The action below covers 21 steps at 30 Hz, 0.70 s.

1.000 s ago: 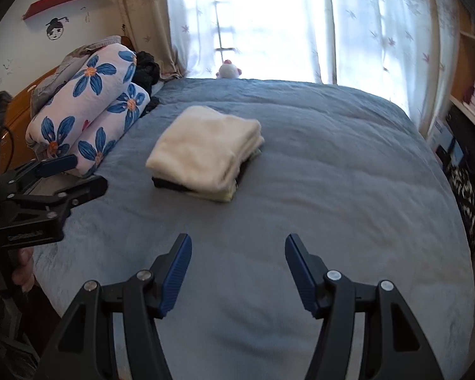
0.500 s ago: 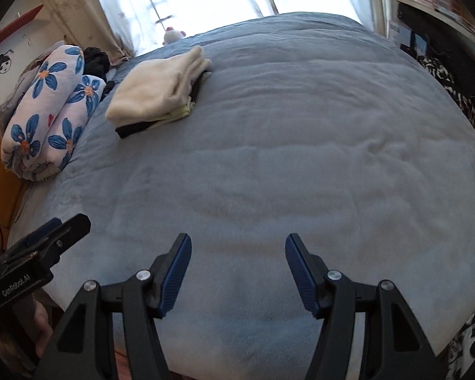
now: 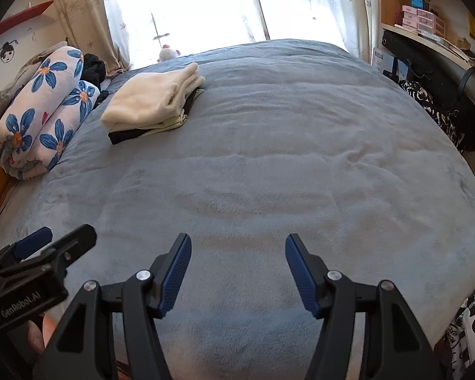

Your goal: Fold large clothes

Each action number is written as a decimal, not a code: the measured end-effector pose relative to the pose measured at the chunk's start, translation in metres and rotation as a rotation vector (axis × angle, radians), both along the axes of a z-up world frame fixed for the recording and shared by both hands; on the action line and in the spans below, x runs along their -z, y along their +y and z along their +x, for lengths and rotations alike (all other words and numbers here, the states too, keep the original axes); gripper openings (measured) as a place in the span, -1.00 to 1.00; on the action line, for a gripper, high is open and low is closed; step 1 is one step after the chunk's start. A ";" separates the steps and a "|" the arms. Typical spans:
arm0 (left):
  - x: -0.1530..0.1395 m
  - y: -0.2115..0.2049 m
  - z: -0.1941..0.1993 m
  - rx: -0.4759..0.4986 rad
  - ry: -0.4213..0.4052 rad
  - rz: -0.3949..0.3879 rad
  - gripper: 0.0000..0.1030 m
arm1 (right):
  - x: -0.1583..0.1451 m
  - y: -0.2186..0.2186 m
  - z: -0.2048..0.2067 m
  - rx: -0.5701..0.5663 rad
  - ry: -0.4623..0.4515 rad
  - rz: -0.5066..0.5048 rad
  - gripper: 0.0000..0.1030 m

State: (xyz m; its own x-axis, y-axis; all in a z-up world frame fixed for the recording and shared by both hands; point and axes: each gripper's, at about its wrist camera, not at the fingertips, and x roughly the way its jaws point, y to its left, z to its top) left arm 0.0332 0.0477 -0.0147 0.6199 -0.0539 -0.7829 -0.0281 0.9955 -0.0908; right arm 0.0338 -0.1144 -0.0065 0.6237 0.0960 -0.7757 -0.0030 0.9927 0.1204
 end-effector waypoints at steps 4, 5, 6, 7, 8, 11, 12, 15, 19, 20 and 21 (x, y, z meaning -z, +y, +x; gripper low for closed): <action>0.002 -0.002 -0.002 0.012 0.004 0.013 0.86 | -0.001 0.002 -0.003 -0.005 -0.012 -0.022 0.20; 0.002 -0.003 -0.003 0.015 0.002 0.012 0.86 | 0.000 0.003 -0.004 -0.005 -0.010 -0.022 0.20; 0.002 -0.002 -0.004 0.017 -0.001 0.013 0.86 | 0.000 0.004 -0.005 -0.006 -0.008 -0.022 0.20; 0.002 -0.003 -0.004 0.018 -0.004 0.018 0.86 | 0.001 0.004 -0.005 -0.008 -0.006 -0.021 0.20; 0.002 -0.004 -0.006 0.018 -0.007 0.024 0.86 | 0.002 0.005 -0.005 -0.009 -0.003 -0.022 0.20; 0.001 -0.004 -0.008 0.015 -0.015 0.031 0.86 | 0.003 0.006 -0.006 -0.012 0.000 -0.023 0.21; 0.001 -0.004 -0.008 0.015 -0.017 0.033 0.86 | 0.003 0.006 -0.006 -0.011 -0.002 -0.024 0.20; 0.001 -0.003 -0.009 0.015 -0.015 0.030 0.86 | 0.003 0.007 -0.007 -0.010 -0.003 -0.024 0.20; 0.001 -0.002 -0.011 0.012 -0.014 0.027 0.86 | 0.003 0.008 -0.007 -0.009 -0.006 -0.033 0.21; 0.001 -0.002 -0.011 0.012 -0.014 0.027 0.86 | 0.003 0.008 -0.007 -0.008 -0.006 -0.031 0.21; 0.000 -0.003 -0.011 0.010 -0.014 0.028 0.86 | 0.003 0.008 -0.007 -0.009 -0.005 -0.031 0.21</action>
